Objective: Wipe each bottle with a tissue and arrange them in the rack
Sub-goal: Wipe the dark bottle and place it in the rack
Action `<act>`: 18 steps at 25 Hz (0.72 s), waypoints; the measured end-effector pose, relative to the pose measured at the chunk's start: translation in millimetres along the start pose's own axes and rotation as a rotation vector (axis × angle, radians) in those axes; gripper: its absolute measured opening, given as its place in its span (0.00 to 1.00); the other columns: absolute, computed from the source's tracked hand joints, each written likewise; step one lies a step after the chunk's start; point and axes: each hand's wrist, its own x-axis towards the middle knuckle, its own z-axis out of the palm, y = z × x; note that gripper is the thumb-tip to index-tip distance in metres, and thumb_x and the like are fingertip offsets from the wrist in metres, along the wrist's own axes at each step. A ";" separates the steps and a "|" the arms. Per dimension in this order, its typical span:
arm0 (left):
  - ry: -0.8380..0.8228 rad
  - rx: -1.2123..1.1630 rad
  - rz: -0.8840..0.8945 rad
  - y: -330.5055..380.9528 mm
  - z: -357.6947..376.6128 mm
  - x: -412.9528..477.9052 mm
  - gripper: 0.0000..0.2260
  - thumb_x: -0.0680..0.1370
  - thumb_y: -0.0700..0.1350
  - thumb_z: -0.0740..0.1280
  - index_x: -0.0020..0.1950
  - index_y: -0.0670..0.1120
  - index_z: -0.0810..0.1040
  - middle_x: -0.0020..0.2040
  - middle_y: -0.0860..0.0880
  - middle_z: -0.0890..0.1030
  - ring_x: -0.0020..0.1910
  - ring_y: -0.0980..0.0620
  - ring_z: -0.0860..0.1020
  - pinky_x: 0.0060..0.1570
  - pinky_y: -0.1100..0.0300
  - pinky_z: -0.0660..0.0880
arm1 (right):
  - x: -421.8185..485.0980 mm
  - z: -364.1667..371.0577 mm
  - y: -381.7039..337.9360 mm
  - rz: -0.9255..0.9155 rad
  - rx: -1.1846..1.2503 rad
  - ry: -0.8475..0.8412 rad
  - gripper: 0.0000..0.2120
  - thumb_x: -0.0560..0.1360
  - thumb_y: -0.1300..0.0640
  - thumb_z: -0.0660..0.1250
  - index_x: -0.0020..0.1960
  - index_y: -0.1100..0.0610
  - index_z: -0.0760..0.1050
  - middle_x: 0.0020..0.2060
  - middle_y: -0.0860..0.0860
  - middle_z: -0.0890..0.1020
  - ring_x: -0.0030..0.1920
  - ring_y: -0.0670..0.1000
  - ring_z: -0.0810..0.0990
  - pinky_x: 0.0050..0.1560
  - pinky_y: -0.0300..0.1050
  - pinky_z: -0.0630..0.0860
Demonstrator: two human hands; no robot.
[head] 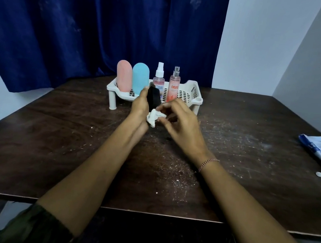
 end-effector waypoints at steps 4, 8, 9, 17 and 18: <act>-0.041 -0.014 -0.046 -3.1 4.2 -4.9 0.16 0.82 0.51 0.55 0.40 0.43 0.73 0.24 0.49 0.78 0.21 0.55 0.77 0.22 0.67 0.72 | -1.0 0.4 -2.1 0.016 -0.038 0.005 0.11 0.75 0.64 0.65 0.56 0.61 0.71 0.52 0.53 0.76 0.51 0.45 0.75 0.52 0.40 0.75; -0.015 0.137 0.115 -3.7 0.5 0.0 0.17 0.81 0.54 0.54 0.46 0.45 0.77 0.34 0.50 0.82 0.34 0.53 0.80 0.38 0.60 0.78 | 0.4 -2.7 -1.6 0.070 0.065 0.039 0.06 0.75 0.68 0.63 0.52 0.63 0.72 0.47 0.48 0.77 0.47 0.40 0.75 0.48 0.30 0.72; -0.003 0.167 0.158 -1.8 0.2 0.6 0.18 0.81 0.55 0.54 0.51 0.44 0.78 0.43 0.48 0.84 0.41 0.52 0.80 0.47 0.56 0.78 | 1.4 -5.4 1.0 0.099 0.086 0.067 0.06 0.74 0.68 0.64 0.51 0.62 0.73 0.45 0.46 0.77 0.45 0.39 0.75 0.45 0.29 0.71; -0.174 0.336 0.499 -5.8 -8.4 3.2 0.14 0.81 0.50 0.58 0.44 0.43 0.76 0.40 0.45 0.75 0.41 0.50 0.72 0.43 0.60 0.70 | -0.2 -15.8 14.9 0.263 -0.066 -0.080 0.09 0.73 0.60 0.62 0.47 0.52 0.81 0.39 0.41 0.77 0.43 0.41 0.71 0.47 0.45 0.74; -0.187 0.344 0.526 -6.1 -8.4 1.5 0.12 0.81 0.49 0.59 0.43 0.44 0.76 0.39 0.46 0.76 0.40 0.52 0.73 0.41 0.63 0.70 | 0.5 -15.7 15.2 0.259 -0.062 -0.050 0.08 0.74 0.59 0.63 0.47 0.54 0.81 0.40 0.43 0.77 0.44 0.44 0.72 0.47 0.47 0.74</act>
